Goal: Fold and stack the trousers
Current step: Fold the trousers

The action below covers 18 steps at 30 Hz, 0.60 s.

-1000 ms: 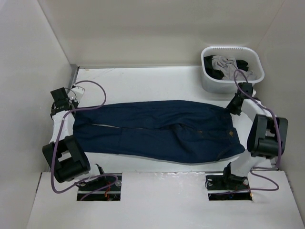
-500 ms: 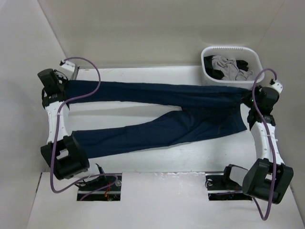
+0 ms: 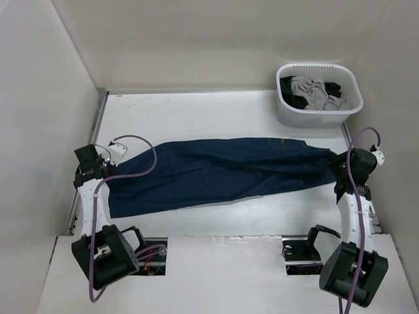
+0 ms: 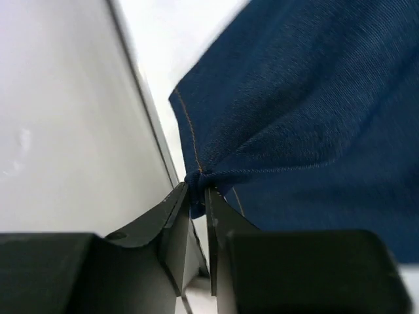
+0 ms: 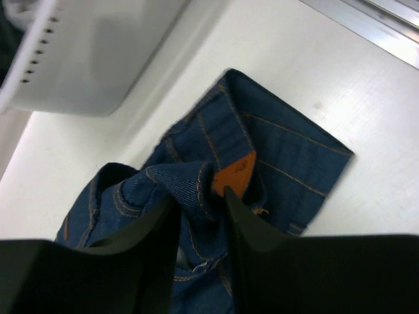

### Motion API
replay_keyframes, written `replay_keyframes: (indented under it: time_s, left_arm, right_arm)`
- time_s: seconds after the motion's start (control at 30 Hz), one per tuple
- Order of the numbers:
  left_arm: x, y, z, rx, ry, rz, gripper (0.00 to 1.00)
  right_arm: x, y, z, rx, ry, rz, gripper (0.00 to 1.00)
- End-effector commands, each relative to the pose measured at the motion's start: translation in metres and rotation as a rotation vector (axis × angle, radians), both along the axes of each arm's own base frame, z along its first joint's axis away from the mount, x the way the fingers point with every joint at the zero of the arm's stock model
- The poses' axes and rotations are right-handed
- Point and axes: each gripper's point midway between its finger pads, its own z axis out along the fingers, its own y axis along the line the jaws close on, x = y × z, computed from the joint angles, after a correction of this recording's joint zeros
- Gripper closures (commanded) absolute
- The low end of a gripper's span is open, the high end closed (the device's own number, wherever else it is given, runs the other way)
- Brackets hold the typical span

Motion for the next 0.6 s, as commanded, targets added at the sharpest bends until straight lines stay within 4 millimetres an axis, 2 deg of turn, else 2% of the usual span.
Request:
replay_keyframes:
  time_s: [0.0, 0.1, 0.2, 0.23, 0.27, 0.4, 0.5, 0.57]
  left_arm:
    - [-0.044, -0.022, -0.007, -0.051, 0.175, -0.095, 0.85]
    - [-0.078, -0.024, -0.008, -0.068, 0.304, -0.102, 0.74]
    - [-0.082, -0.016, -0.005, -0.065, 0.314, -0.059, 0.60]
    - [-0.081, -0.016, -0.005, -0.072, 0.315, -0.051, 0.56]
    - [-0.082, -0.017, -0.006, -0.084, 0.323, -0.054, 0.52]
    - [-0.092, -0.028, -0.022, -0.110, 0.385, -0.115, 0.46]
    - [-0.094, -0.035, -0.033, -0.088, 0.431, -0.198, 0.43]
    - [-0.090, -0.034, -0.032, -0.062, 0.443, -0.253, 0.41]
  right_arm:
    - [-0.023, -0.014, -0.015, 0.013, 0.090, -0.125, 0.62]
    - [-0.035, -0.025, -0.015, 0.003, 0.117, -0.206, 0.44]
    - [-0.036, -0.030, -0.007, 0.010, 0.095, -0.248, 0.27]
    - [-0.035, -0.032, -0.002, 0.014, 0.077, -0.260, 0.07]
    - [-0.034, -0.032, 0.000, 0.018, 0.065, -0.262, 0.00]
    - [-0.027, -0.031, 0.003, 0.037, 0.072, -0.241, 0.00]
    - [-0.025, -0.024, -0.008, 0.094, 0.116, -0.226, 0.00]
    - [-0.027, -0.011, -0.017, 0.167, 0.141, -0.220, 0.00]
